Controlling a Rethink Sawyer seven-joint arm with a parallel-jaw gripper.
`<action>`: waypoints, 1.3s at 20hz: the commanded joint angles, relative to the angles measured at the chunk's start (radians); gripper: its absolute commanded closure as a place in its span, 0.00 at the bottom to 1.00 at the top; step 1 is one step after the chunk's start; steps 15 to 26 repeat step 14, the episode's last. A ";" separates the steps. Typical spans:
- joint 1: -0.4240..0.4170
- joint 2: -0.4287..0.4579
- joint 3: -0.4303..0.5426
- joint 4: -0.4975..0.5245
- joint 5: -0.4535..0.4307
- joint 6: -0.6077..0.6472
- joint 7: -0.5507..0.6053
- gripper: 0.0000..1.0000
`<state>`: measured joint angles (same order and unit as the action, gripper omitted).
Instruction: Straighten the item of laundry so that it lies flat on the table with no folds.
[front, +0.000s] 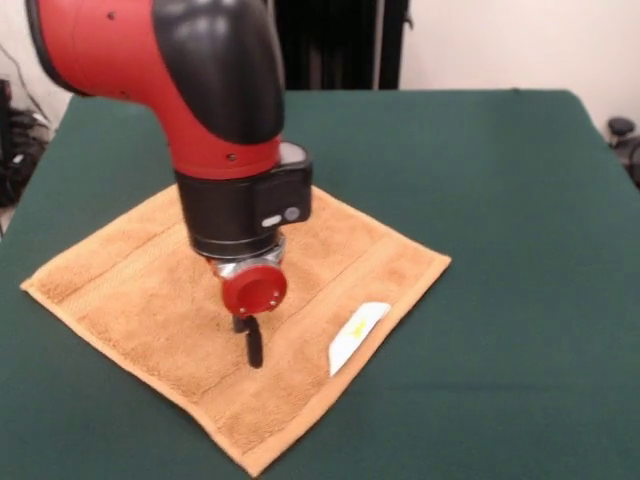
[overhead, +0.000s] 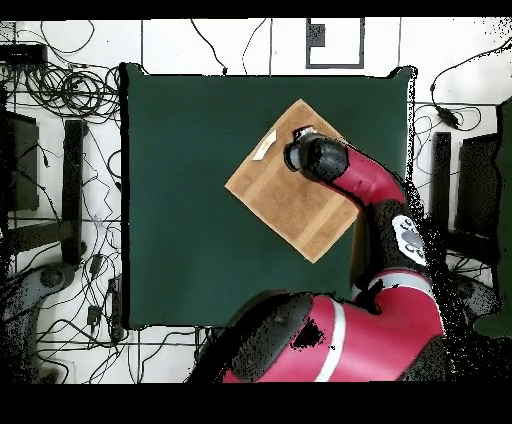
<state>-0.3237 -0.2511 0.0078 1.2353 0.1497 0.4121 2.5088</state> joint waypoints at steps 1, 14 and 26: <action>0.098 0.150 -0.001 0.193 0.058 0.002 0.240 0.00; 0.187 0.044 -0.168 0.144 -0.060 0.243 -0.005 0.00; 0.187 0.044 -0.168 0.144 -0.060 0.243 -0.005 0.00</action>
